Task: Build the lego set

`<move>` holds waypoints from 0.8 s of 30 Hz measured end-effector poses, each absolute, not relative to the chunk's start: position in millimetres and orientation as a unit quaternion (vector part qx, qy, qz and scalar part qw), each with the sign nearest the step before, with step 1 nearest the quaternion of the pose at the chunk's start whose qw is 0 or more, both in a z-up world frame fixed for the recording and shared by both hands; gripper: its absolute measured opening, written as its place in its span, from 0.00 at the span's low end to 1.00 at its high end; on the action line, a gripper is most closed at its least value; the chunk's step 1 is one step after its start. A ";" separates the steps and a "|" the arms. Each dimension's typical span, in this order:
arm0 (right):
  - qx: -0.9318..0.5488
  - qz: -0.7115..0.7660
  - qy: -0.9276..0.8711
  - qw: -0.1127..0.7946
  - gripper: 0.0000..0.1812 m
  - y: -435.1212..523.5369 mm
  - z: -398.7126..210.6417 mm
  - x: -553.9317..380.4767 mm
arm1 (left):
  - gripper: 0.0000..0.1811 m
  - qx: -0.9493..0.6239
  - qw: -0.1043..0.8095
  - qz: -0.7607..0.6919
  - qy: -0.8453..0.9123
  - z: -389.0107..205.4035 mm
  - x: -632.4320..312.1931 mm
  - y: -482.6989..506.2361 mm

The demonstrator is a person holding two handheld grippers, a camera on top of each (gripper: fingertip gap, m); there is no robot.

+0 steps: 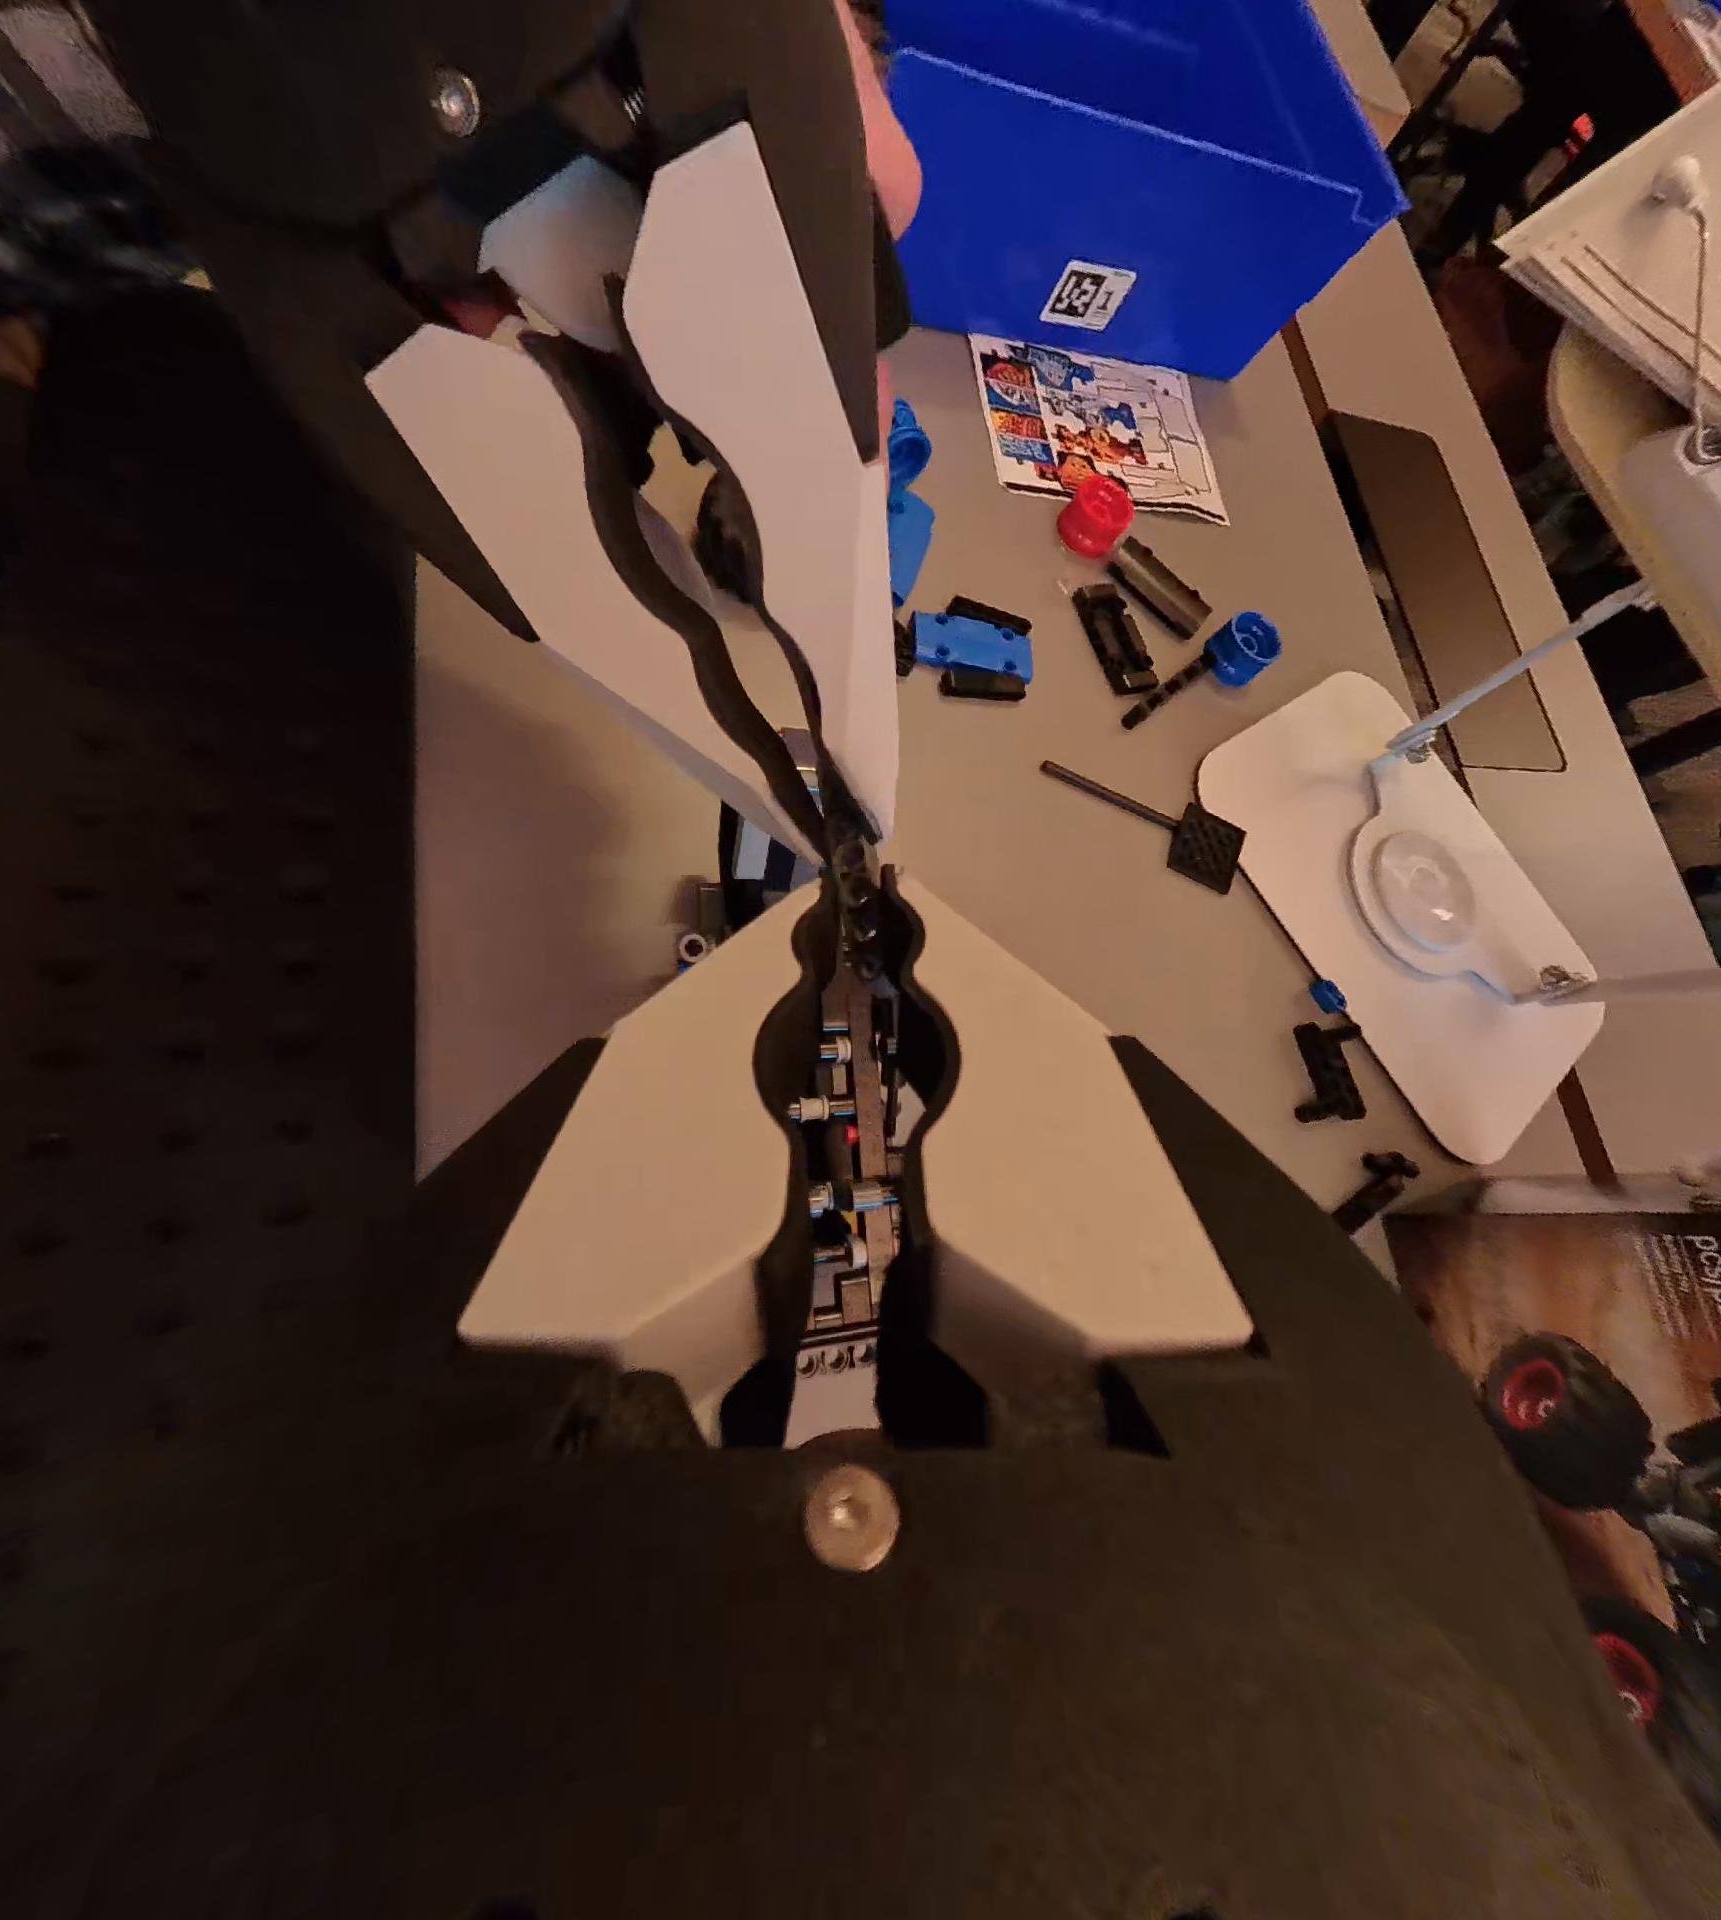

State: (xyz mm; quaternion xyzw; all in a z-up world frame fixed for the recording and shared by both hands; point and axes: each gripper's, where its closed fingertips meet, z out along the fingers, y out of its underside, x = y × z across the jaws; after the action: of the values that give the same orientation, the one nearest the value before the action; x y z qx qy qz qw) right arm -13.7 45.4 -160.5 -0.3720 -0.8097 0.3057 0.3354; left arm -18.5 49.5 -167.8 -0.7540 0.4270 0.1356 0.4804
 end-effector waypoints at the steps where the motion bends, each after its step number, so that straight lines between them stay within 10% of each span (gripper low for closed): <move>1: -0.375 0.304 -0.808 0.337 0.03 46.4 -160.2 -13.7 | 0.03 -0.751 0.479 0.146 0.431 -167.4 -18.8 50.5; 10: -0.392 0.334 -0.788 0.338 0.03 51.7 -154.3 -13.5 | 0.05 -0.752 0.508 0.127 0.401 -158.5 -22.7 52.1; 19: -0.412 0.337 -0.770 0.353 0.03 63.2 -154.3 -6.7 | 0.38 -0.825 0.473 -0.040 0.306 -184.9 -57.1 32.8; 24: -0.432 0.345 -0.754 0.354 0.03 71.5 -158.5 1.6 | 0.35 -0.853 0.423 -0.088 0.294 -227.2 -67.5 31.0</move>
State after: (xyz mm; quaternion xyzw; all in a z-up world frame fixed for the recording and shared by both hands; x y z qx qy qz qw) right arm 1.6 71.5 -158.5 -0.4325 -0.7539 0.3453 0.3541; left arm -67.5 31.0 -227.2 -0.8529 0.2936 -0.0875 0.4228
